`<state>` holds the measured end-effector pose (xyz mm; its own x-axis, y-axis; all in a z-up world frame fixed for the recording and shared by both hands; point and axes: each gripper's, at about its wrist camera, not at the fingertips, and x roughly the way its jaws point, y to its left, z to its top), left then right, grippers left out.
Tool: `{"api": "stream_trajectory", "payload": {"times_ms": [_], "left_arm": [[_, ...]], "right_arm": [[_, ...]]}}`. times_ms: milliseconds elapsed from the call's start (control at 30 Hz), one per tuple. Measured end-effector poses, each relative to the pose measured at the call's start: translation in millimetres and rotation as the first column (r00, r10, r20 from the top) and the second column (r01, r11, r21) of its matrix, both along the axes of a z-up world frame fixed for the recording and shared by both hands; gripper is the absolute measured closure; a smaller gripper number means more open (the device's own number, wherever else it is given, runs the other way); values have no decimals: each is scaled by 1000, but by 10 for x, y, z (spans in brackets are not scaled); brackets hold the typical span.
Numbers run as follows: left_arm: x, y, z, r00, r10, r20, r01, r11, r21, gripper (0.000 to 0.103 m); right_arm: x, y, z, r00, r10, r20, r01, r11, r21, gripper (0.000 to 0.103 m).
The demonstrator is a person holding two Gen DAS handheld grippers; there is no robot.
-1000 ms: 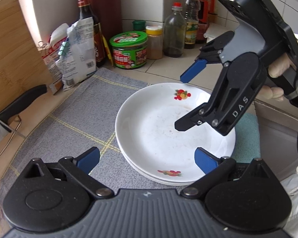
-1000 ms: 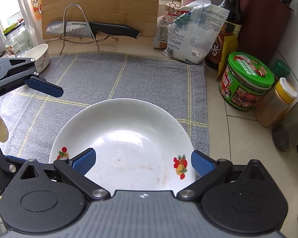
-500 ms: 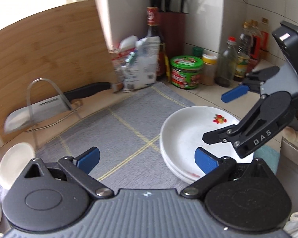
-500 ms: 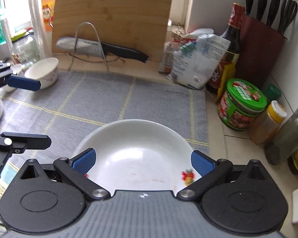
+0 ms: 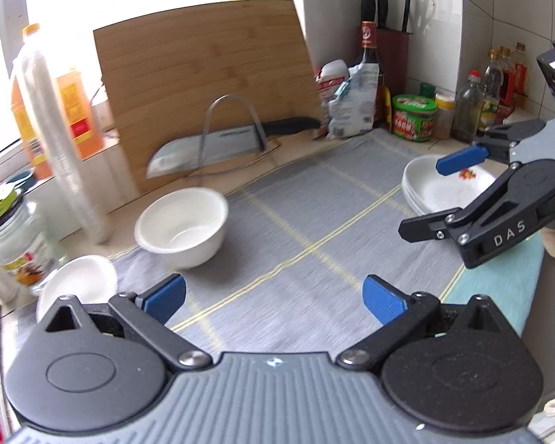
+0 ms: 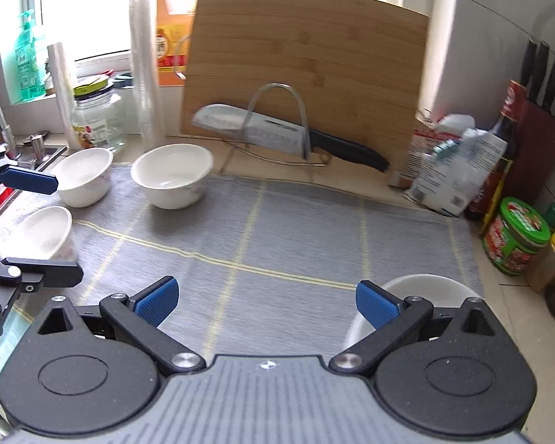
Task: Organize plates and bowls
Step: 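Move the left gripper to the rim of a white bowl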
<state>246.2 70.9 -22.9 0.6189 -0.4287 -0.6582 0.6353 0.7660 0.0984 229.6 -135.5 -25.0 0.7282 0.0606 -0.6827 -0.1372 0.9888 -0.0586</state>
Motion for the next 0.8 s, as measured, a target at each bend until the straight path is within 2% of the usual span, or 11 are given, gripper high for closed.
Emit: {"api": "stream_trajectory", "payload": {"times_ms": [200, 367, 533, 800], "left_arm": [[58, 545, -27, 1000, -12, 4, 12, 999, 37, 2], [231, 742, -28, 999, -31, -27, 32, 999, 26, 2], [524, 690, -31, 996, -57, -71, 58, 998, 21, 2], [1062, 343, -64, 989, -91, -119, 103, 991, 91, 2]], "right_arm": [[27, 666, -140, 1000, 14, -17, -14, 1000, -8, 0], [145, 895, -202, 999, 28, -29, -29, 999, -39, 0], [327, 914, -305, 999, 47, -28, -49, 996, -69, 0], [724, 877, -530, 991, 129, -33, -131, 989, -64, 0]]}}
